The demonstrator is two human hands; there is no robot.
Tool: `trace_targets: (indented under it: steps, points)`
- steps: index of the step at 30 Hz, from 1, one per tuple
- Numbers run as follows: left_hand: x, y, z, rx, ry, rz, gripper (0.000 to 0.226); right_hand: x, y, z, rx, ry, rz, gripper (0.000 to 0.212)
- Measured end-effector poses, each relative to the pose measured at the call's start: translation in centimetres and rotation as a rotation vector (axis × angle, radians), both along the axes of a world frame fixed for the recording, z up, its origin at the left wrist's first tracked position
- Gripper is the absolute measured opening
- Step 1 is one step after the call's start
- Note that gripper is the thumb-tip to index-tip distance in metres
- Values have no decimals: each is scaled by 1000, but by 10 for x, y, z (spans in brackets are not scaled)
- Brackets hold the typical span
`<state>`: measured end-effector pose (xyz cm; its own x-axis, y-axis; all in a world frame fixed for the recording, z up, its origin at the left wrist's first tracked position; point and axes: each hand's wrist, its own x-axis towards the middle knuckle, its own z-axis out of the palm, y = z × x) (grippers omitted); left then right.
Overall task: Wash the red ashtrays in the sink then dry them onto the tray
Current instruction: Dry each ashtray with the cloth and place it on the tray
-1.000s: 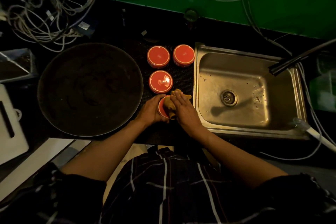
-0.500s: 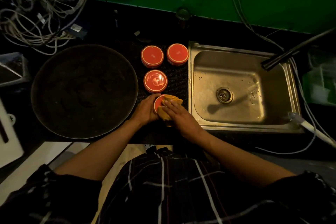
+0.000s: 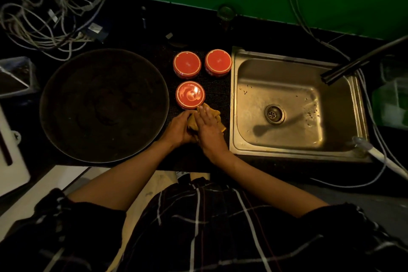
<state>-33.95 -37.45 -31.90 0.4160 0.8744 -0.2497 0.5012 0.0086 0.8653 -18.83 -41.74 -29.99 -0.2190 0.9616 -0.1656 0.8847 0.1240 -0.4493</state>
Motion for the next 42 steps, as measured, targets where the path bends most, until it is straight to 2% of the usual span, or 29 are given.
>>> trace_targets:
  steps: [4, 7, 10, 16, 19, 21, 23, 25, 28, 29, 32, 34, 39, 42]
  points:
    - [1, -1, 4, 5, 55, -15, 74, 8, -14, -7, 29, 9, 132, 77]
    - [1, -3, 5, 25, 74, -13, 72, 22, -17, -4, 15, 4, 202, 72]
    - [2, -3, 8, 10, 102, -11, 80, 35, -21, -4, 9, -8, 234, 69]
    - [-1, -1, 7, -19, 138, -44, 110, 68, -37, 4, 13, 6, 260, 69]
    - [0, -2, 8, -9, 179, -58, 113, 78, -38, 9, -14, 85, 144, 81]
    - [4, -1, 12, -5, 245, -96, 117, 82, -38, 10, -35, 147, -40, 86]
    - [12, 0, 17, -3, 339, -157, 122, 89, -37, 8, -80, 202, -237, 73]
    - [24, -3, 21, 61, 469, -193, 128, 92, -35, 14, -130, 307, -341, 47]
    - [42, -8, 20, 206, 632, -250, 132, 91, -41, 19, -130, 173, -258, 36]
    - [47, -9, 19, 231, 673, -262, 131, 89, -43, 19, -152, 177, -259, 38]
    - [54, -5, 21, 266, 760, -275, 128, 84, -49, 4, -186, 97, -253, 85]
    - [54, 0, 23, 267, 761, -283, 125, 79, -50, -7, -191, 18, -247, 104]
    - [39, 0, 25, 273, 721, -282, 122, 78, -48, -7, -153, 18, -267, 98]
    - [27, -3, 24, 223, 506, -184, 120, 85, -47, -8, -152, 55, -284, 99]
